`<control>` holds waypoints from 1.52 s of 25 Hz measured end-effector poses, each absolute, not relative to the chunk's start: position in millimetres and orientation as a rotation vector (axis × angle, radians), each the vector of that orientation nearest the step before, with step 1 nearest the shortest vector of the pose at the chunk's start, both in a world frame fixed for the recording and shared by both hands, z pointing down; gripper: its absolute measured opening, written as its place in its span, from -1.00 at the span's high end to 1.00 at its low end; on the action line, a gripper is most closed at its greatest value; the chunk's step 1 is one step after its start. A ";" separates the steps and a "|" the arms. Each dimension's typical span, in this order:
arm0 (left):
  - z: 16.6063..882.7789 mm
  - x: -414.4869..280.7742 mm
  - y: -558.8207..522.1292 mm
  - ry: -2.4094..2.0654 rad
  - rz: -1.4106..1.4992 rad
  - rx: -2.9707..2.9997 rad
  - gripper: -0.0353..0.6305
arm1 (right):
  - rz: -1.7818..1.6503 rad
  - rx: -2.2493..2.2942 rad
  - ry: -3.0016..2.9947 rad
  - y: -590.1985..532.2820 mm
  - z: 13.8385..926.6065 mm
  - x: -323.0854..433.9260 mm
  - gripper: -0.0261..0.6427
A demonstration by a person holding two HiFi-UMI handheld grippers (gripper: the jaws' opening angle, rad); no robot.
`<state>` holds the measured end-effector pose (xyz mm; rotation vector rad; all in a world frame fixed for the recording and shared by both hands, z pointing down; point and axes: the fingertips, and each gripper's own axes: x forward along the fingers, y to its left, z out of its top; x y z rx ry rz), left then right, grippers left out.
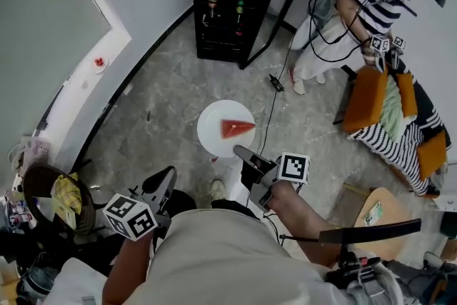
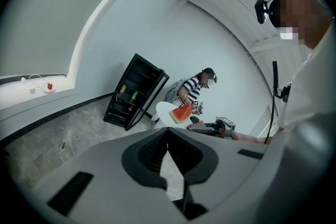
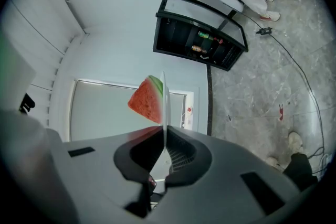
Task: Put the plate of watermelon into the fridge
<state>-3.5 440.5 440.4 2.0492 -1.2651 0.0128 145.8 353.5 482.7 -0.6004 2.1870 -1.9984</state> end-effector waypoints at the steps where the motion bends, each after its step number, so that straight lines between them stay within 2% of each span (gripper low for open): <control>1: 440.7 -2.3 432.4 -1.253 0.020 2.052 0.86 | -2.005 -0.606 2.178 344.2 485.4 144.7 0.85; 22: 443.0 -113.5 149.8 -0.810 0.339 2.443 0.86 | -1.908 -0.902 1.869 44.6 535.6 32.8 0.85; 38: 435.4 -105.6 -48.7 -0.775 0.353 2.470 0.86 | -1.918 -0.975 1.831 -232.2 598.8 10.4 0.85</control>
